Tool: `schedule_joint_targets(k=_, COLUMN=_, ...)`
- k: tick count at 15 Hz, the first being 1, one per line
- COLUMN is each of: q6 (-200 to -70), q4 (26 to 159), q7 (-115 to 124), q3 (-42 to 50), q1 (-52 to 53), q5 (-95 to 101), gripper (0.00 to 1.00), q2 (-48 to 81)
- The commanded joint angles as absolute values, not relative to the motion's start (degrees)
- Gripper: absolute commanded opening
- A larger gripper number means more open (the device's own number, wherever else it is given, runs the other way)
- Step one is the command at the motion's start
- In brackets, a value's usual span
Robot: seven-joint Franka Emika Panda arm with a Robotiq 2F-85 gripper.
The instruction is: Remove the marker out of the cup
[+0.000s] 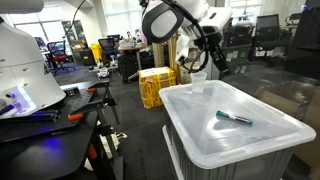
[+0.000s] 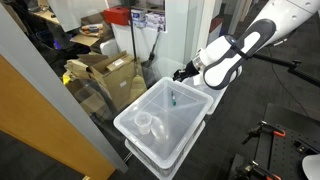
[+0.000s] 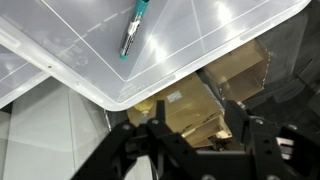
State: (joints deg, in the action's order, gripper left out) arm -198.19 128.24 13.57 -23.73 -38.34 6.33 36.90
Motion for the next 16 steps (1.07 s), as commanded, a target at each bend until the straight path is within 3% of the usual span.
schedule_joint_targets(k=1, q6=-198.19, q4=129.02, q7=14.08, q3=-24.3, q1=-38.6, q5=7.0, gripper=0.97, q2=36.1)
schedule_joint_targets(k=16, q6=-198.19, q4=128.22, q7=13.97, q3=-23.47, q1=-36.55, q5=6.53, gripper=1.0, q2=36.78)
